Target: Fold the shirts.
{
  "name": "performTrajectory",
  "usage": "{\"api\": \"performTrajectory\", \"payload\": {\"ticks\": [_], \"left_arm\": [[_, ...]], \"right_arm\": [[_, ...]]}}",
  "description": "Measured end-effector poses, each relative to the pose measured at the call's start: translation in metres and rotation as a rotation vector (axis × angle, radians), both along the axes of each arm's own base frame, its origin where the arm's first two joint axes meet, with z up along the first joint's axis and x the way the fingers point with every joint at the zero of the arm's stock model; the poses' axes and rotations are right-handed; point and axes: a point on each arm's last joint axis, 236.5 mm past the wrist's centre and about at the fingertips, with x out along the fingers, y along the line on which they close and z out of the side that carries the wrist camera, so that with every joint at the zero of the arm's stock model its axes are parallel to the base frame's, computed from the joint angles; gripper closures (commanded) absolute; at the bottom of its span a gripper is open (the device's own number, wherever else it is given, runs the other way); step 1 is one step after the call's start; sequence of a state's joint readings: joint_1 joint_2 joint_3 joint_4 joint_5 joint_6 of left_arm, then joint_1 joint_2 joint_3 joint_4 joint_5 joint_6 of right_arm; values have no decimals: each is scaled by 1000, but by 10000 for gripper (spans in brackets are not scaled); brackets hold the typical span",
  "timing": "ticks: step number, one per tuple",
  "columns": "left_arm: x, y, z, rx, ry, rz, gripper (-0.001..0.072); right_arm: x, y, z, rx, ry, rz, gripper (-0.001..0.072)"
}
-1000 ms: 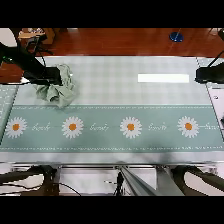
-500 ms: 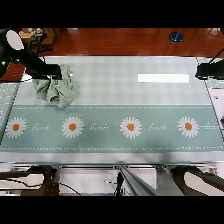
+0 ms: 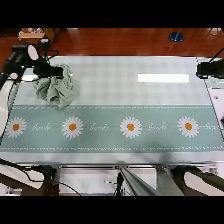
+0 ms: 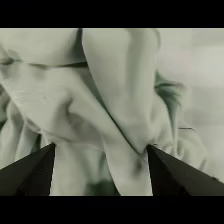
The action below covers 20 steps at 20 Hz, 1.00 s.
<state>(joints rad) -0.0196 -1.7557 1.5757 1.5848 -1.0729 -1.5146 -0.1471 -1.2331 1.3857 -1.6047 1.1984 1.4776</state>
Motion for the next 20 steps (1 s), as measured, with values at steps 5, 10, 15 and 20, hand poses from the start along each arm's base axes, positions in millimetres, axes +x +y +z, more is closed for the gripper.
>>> {"api": "performTrajectory", "payload": {"ticks": [5, 10, 15, 20], "left_arm": [[-16, 3, -39, 4, 135, 4, 679], [14, 1, 65, 11, -26, -7, 679], [7, -44, 257, -59, -411, -83, 679], [-66, -114, 367, -147, -623, -244, 678]], "right_arm": [[0, 0, 0, -1, 0, 0, 233], [-1, 0, -1, -6, 7, 8, 233], [-11, 1, -6, -1, 55, 11, 233], [-29, 3, -14, 13, 139, 8, 233]]}}
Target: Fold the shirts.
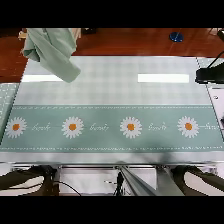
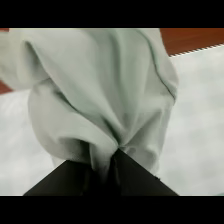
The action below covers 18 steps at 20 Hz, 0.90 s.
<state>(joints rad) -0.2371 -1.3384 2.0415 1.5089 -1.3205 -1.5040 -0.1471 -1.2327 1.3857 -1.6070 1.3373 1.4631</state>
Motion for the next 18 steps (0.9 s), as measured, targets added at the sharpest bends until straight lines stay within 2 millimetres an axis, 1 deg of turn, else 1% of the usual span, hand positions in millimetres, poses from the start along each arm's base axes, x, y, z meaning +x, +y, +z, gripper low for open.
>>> {"api": "performTrajectory", "payload": {"ticks": [1, 2, 3, 4, 5, 7, 9, 10, 11, 12, 13, 14, 15, 16, 17, 18], "left_arm": [[-12, -16, 8, -6, -15, -40, 678], [-23, -33, 11, -7, -15, -86, 679], [-33, -50, 11, -9, -14, -130, 679], [-41, -69, 8, -8, -7, -177, 678], [-47, -88, 0, -3, 13, -221, 679], [-58, -127, -25, 17, 68, -308, 678], [-67, -169, -60, 43, 144, -385, 677], [-72, -190, -81, 59, 186, -421, 675], [-76, -213, -104, 76, 227, -460, 577], [-82, -232, -127, 93, 271, -494, 254], [-87, -250, -150, 112, 312, -524, 6], [-91, -264, -173, 132, 352, -546, -11], [-96, -273, -193, 155, 393, -562, -11], [-98, -273, -204, 182, 418, -564, -12], [-94, -268, -208, 218, 420, -551, -11], [-87, -252, -212, 280, 430, -526, -11]], "right_arm": [[-3, 0, -1, 2, 15, -1, 233], [-6, 1, -2, 5, 28, -1, 233], [-9, 1, -3, 6, 40, -1, 233], [-11, 2, -4, 8, 50, -1, 233], [-13, 2, -5, 9, 59, -2, 233], [-15, 2, -6, 11, 69, -2, 233], [-17, 2, -6, 12, 78, -2, 233], [-18, 2, -6, 12, 79, -3, 233], [-18, 3, -6, 12, 81, -3, 233], [-19, 3, -6, 13, 83, -2, 233], [-19, 3, -7, 13, 84, -2, 233], [-19, 3, -7, 12, 85, -3, 233], [-19, 2, -7, 8, 86, -1, 233], [-20, 0, -6, -1, 87, -2, 233], [-20, -2, -6, -8, 89, -4, 233], [-20, -4, -6, -15, 90, -5, 232]]}}
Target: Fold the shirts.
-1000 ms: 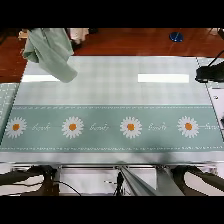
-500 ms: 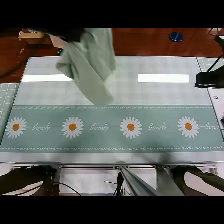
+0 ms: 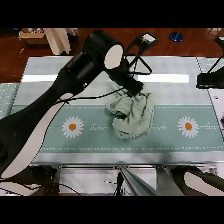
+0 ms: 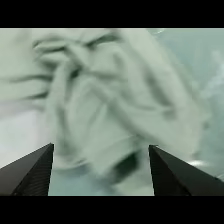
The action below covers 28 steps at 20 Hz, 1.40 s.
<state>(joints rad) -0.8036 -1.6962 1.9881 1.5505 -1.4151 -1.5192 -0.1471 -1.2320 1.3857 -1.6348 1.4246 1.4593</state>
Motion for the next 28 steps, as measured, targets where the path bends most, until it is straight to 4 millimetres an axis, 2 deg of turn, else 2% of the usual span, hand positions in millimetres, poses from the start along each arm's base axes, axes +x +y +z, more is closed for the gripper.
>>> {"api": "performTrajectory", "payload": {"ticks": [1, 3, 5, 7, 9, 13, 16, 19, 24, 28], "left_arm": [[9, 19, 2, 51, -17, 18, -11], [31, 70, 13, 129, -38, 94, -11], [48, 116, 22, 137, -13, 189, -11], [52, 149, 14, 91, 88, 263, -11], [49, 169, -5, 20, 219, 311, -12], [25, 182, -63, -102, 494, 374, -13], [3, 175, -107, -171, 636, 409, -13], [-9, 153, -138, -276, 720, 438, -13], [-9, 102, -162, -445, 797, 480, -13], [-8, 70, -176, -498, 810, 517, -13]], "right_arm": [[0, -1, 0, -6, 1, -1, 232], [1, -3, 1, -12, -5, -1, 231], [4, -4, 1, -16, -16, 1, 231], [5, -4, -1, -19, -19, 4, 231], [3, -3, -8, -19, -5, 15, 231], [-8, 11, -40, 35, 58, 59, 231], [-20, 24, -65, 84, 106, 87, 231], [-27, 31, -78, 110, 134, 106, 231], [-29, 36, -84, 132, 138, 124, 231], [-28, 37, -85, 134, 132, 127, 232]]}}
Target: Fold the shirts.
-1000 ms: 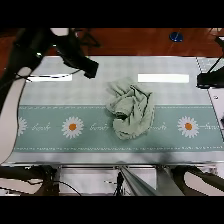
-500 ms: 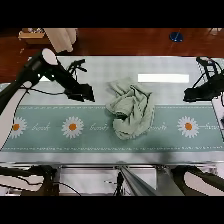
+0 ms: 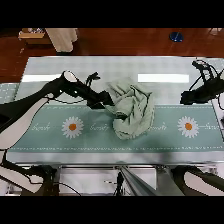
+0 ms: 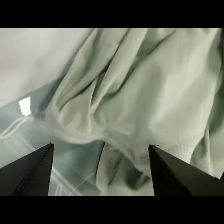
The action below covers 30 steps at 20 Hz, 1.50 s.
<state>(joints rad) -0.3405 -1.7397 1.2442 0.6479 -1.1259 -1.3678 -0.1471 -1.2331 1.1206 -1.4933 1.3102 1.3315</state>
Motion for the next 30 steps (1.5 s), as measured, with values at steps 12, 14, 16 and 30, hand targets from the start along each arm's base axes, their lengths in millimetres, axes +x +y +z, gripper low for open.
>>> {"api": "performTrajectory", "payload": {"ticks": [12, 14, 16, 30], "left_arm": [[14, -32, -15, 22, 48, 193, 679], [14, -32, -16, 22, 48, 192, 680], [12, -32, -14, 18, 40, 172, 680], [4, -36, 12, -20, -21, 69, 680]], "right_arm": [[5, 2, 1, 10, -20, 0, 241], [5, 6, 1, 29, -21, -5, 240], [8, 14, 3, 88, -36, -26, 184], [-1, 128, -66, 709, -25, -142, 118]]}}
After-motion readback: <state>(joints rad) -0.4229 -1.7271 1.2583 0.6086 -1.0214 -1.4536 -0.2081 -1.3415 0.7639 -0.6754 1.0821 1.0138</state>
